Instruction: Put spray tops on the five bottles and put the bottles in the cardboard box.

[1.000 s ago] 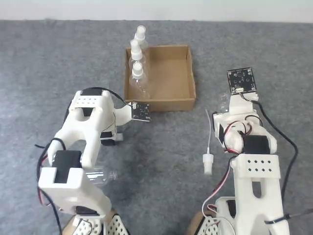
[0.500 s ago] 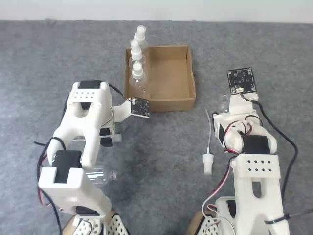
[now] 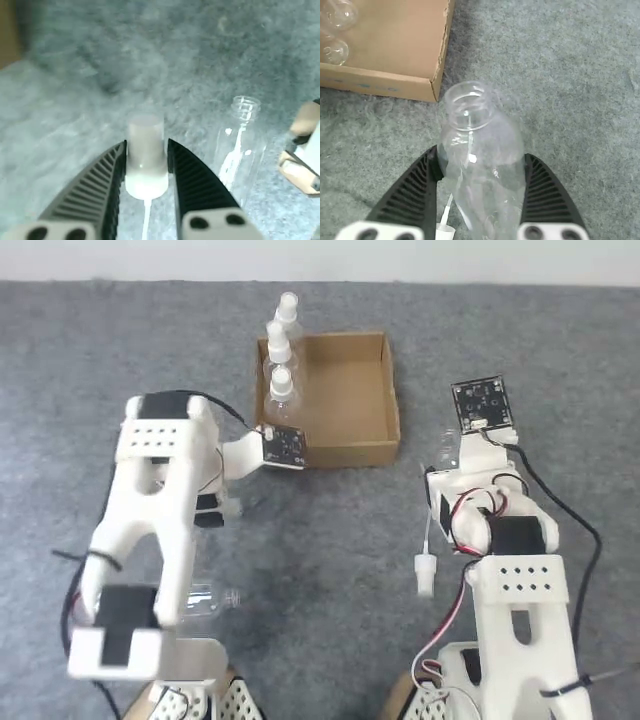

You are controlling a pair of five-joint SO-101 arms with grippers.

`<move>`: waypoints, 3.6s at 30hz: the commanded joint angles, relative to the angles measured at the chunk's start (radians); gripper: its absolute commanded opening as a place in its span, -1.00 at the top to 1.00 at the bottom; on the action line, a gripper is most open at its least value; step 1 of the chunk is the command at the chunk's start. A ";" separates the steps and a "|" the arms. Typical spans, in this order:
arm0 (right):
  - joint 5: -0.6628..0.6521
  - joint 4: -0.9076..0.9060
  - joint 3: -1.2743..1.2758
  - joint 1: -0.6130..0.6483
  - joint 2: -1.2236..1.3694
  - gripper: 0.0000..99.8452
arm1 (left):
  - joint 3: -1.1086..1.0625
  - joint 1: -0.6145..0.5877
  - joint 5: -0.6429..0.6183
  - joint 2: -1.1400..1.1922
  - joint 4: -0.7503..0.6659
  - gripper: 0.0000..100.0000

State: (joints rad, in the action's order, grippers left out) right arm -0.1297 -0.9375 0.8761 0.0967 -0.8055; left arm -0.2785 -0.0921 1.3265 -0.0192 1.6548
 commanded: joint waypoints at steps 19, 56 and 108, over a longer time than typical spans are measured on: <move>0.009 -0.028 0.029 0.051 -0.171 0.86 | -0.407 0.068 -0.611 -0.746 -0.434 0.97; 0.002 0.140 0.491 0.424 -0.868 0.86 | -0.447 0.078 -1.447 -1.218 -0.741 0.97; -0.091 0.414 0.763 0.668 -0.909 0.86 | -0.740 0.351 -1.622 -1.804 -0.753 0.97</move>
State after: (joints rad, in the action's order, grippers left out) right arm -0.2048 -0.5478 1.6510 0.7564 -1.6893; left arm -1.0226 0.2547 -0.2908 -1.8052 0.9060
